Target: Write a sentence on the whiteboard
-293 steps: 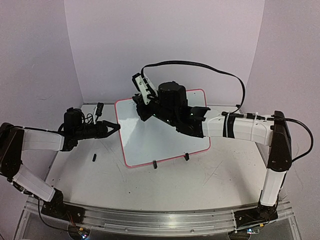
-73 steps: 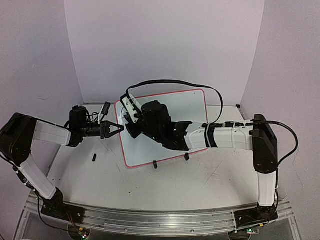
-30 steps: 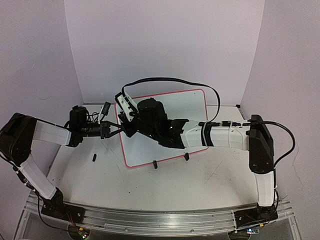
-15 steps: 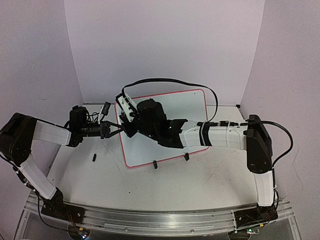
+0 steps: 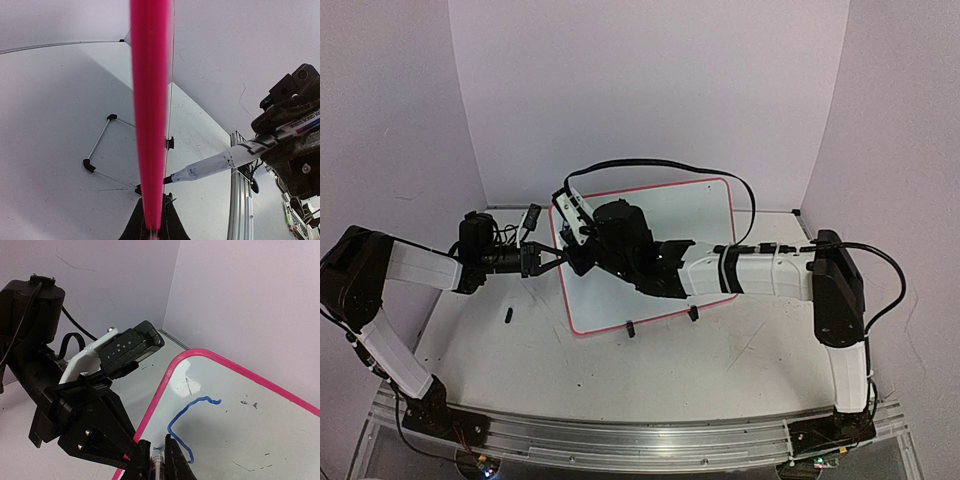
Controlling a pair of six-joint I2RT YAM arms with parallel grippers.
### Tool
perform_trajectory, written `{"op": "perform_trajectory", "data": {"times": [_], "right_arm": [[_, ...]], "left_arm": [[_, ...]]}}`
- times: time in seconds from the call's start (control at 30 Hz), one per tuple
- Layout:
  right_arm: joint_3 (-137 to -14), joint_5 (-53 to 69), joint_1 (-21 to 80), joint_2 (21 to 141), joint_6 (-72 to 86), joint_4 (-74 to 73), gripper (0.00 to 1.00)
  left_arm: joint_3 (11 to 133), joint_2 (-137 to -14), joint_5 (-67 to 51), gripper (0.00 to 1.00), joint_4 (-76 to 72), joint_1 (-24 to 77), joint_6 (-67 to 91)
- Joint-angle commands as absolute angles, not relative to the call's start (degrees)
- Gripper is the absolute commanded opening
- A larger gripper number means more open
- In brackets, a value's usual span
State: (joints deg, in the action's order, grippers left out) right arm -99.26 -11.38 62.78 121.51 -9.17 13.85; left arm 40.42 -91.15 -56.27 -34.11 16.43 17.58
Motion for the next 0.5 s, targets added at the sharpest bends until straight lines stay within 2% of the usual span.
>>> {"op": "perform_trajectory", "data": {"times": [0.0,0.47], "right_arm": [[-97.9,-14.2,62.0,119.2,-9.5,14.3,0.0],[-95.7,-15.5,60.6,117.2,-9.8,15.0,0.0]], "left_arm": [[41.1,-91.2,-52.2,0.0,-33.9,16.2,16.3],[41.3,-91.5,-52.4,0.0,-33.8,16.1,16.3]]}}
